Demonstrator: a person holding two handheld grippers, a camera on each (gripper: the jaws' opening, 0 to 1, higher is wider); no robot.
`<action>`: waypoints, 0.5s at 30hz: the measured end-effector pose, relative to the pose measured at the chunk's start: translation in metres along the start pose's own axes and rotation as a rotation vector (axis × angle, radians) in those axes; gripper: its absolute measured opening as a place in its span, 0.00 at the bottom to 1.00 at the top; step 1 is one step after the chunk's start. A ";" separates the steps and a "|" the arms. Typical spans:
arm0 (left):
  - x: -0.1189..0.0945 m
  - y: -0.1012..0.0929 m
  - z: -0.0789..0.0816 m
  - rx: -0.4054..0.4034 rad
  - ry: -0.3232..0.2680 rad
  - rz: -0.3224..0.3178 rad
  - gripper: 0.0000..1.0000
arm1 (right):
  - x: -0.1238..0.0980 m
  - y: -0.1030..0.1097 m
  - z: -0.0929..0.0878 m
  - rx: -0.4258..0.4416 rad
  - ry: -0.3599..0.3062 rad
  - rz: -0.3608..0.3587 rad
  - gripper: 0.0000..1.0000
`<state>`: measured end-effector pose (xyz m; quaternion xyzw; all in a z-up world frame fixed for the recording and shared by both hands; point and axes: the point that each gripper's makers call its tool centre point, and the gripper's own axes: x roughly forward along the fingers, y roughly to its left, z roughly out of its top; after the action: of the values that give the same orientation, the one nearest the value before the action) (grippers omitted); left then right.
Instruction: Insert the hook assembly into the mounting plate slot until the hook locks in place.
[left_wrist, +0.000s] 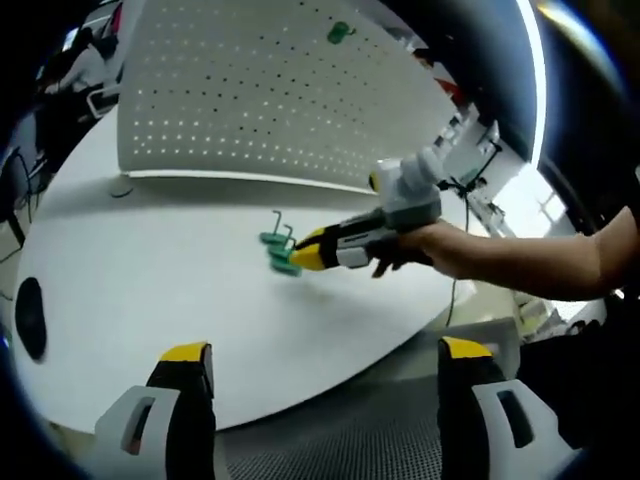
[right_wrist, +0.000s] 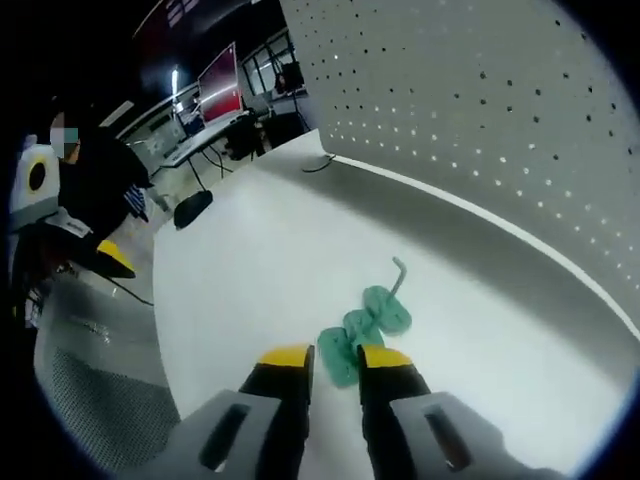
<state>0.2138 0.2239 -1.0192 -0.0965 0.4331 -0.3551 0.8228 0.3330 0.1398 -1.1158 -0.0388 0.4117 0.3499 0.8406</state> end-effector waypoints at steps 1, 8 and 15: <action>0.000 0.000 0.000 -0.001 0.000 0.000 0.94 | 0.001 0.000 0.001 0.001 -0.001 0.001 0.14; -0.004 0.004 0.002 -0.011 -0.013 0.012 0.93 | 0.011 0.001 0.008 -0.004 0.011 0.032 0.08; -0.006 0.009 -0.003 -0.024 -0.010 0.023 0.93 | 0.013 0.005 0.011 -0.006 0.016 0.052 0.00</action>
<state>0.2133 0.2346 -1.0215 -0.1032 0.4341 -0.3401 0.8278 0.3424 0.1544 -1.1172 -0.0332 0.4180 0.3725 0.8279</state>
